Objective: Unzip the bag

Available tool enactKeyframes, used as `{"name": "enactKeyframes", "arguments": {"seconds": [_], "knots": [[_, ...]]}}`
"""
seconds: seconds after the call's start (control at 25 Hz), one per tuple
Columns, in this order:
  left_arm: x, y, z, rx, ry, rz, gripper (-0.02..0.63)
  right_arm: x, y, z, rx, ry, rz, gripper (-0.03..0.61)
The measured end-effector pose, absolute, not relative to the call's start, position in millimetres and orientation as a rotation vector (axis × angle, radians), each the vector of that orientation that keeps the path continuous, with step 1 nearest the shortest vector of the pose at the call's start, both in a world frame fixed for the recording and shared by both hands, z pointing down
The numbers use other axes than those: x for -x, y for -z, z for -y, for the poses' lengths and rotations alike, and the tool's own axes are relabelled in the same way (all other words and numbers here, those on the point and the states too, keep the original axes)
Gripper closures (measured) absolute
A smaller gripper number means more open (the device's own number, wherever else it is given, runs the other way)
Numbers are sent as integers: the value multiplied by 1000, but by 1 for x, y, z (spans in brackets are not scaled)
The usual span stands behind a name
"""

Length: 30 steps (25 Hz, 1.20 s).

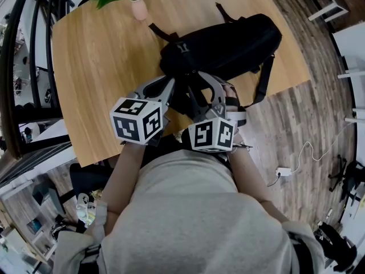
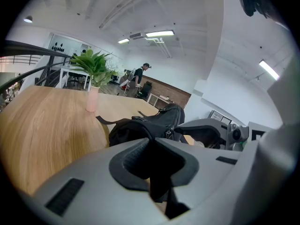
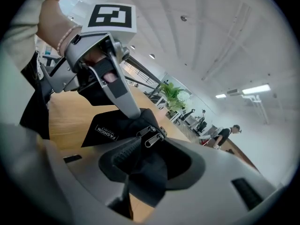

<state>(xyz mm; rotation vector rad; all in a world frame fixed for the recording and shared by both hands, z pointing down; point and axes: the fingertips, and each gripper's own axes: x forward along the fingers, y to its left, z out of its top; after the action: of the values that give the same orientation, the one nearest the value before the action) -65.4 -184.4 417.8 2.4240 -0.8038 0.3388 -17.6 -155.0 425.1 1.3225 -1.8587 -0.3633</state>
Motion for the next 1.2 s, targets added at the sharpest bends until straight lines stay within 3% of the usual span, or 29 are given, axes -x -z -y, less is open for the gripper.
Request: {"name": "enactKeyframes", "arguments": {"seconds": [1.0,1.2], "knots": [[65,-419,186,-2420,-314,791,565,17,-406,154,-1394,407,1881,486],[65,-419,187,-2420,-310,790,565,13,-403,155,-1454,341,1907,534]]}}
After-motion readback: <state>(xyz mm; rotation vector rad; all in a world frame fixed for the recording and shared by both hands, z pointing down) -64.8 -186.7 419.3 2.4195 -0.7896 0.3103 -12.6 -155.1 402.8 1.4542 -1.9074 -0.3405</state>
